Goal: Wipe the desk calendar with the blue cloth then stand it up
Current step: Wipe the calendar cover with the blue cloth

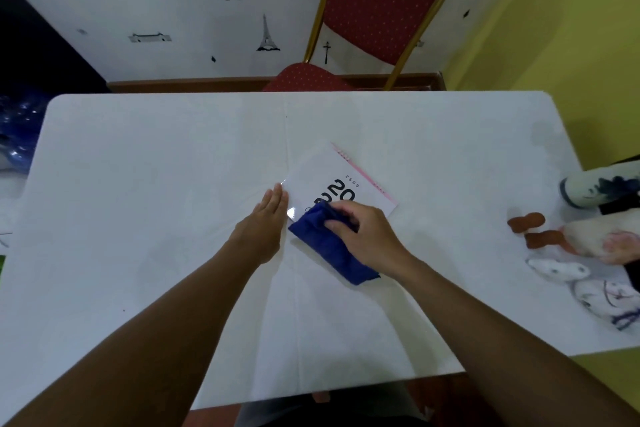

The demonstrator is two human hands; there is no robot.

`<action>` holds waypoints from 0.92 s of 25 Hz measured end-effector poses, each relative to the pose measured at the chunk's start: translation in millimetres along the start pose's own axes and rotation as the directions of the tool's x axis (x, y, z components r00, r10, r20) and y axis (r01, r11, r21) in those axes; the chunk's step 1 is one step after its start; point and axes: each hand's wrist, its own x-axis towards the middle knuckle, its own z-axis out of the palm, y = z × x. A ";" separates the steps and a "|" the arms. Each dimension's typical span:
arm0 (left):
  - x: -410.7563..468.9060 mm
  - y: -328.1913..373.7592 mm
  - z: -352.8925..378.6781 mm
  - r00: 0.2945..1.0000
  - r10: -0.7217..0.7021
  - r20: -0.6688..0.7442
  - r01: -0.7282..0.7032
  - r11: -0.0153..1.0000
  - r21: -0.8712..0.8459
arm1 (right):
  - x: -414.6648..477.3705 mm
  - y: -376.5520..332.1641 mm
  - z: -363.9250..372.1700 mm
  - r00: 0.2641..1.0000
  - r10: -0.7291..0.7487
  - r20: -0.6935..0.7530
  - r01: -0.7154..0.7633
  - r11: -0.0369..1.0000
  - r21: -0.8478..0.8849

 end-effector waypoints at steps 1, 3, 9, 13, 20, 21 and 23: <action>-0.1 -0.3 0.4 1.000 -0.001 -0.001 0.001 1.000 -0.001 | 7.1 -1.5 -5.2 0.999 0.039 -0.001 -0.039 0.999 0.028; -0.7 -0.8 1.2 1.000 0.005 -0.004 -0.005 1.000 0.002 | 17.2 1.6 -11.1 0.998 0.047 -0.049 -0.050 0.997 -0.061; -1.9 -0.7 0.2 1.000 0.023 -0.007 -0.023 1.000 0.002 | 23.7 28.8 11.7 0.936 -0.337 0.104 0.312 0.652 -0.691; -2.1 0.6 0.0 1.000 0.016 -0.010 -0.016 1.000 0.000 | 19.9 47.3 30.5 0.947 -0.259 0.192 0.309 0.563 -0.767; 1.3 -2.8 4.9 0.999 0.026 -0.027 -0.026 1.000 0.001 | 65.5 52.7 15.0 0.939 -0.271 0.212 0.338 0.615 -0.712; 1.6 -2.9 6.0 0.999 0.029 -0.032 -0.029 1.000 0.002 | 80.3 46.1 11.4 0.941 -0.265 0.212 0.334 0.610 -0.719; 1.8 -3.3 7.9 0.998 0.036 -0.047 -0.036 0.999 0.003 | 100.1 35.0 13.1 0.952 -0.247 0.183 0.299 0.612 -0.732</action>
